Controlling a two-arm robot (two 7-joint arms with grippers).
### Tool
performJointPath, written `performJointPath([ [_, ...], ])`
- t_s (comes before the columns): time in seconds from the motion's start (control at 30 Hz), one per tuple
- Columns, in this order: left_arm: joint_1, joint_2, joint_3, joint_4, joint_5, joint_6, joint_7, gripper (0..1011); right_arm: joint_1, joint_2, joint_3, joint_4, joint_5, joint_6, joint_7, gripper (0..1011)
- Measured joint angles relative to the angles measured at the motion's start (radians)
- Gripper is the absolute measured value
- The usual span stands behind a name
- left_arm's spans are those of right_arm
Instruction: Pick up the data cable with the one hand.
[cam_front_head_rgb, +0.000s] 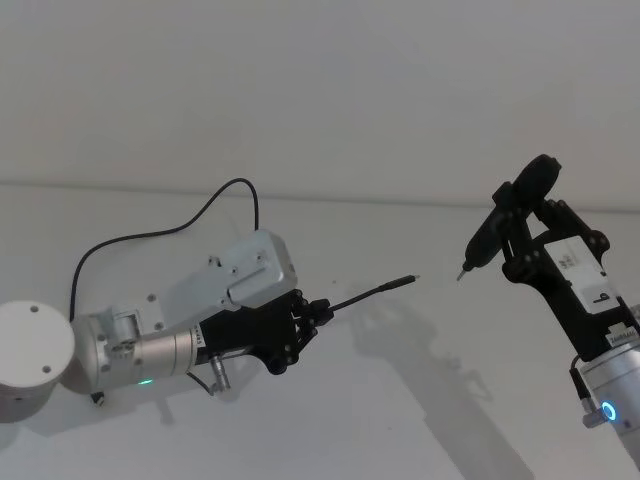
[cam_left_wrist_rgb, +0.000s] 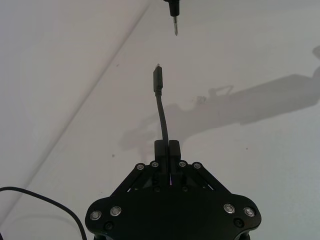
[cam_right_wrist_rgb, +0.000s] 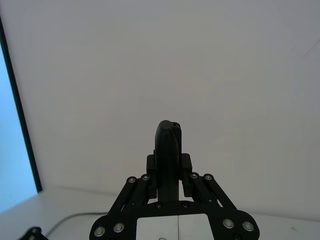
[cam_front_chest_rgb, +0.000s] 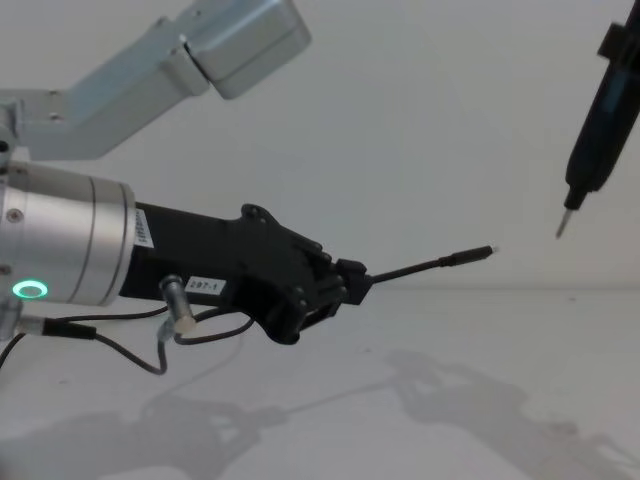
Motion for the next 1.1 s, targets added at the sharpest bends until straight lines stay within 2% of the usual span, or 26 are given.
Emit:
performJointPath([
  [0.23,0.007,0.013,-0.012,-0.013,-0.012,-0.014,-0.008,44,-0.003,-0.024,0.003,0.001,0.061,-0.026,0.033,268],
  [0.43,0.010,0.019,-0.018,-0.019,-0.017,-0.022,-0.013,44,0.007,-0.046,-0.002,0.028,0.109,-0.044,0.054,268],
  [0.7,0.012,0.025,-0.023,-0.024,-0.022,-0.028,-0.017,44,0.020,-0.062,-0.013,0.064,0.143,-0.052,0.064,268],
  [1.1,0.014,0.028,-0.025,-0.027,-0.025,-0.031,-0.019,44,0.047,-0.071,-0.027,0.103,0.170,-0.057,0.071,268],
])
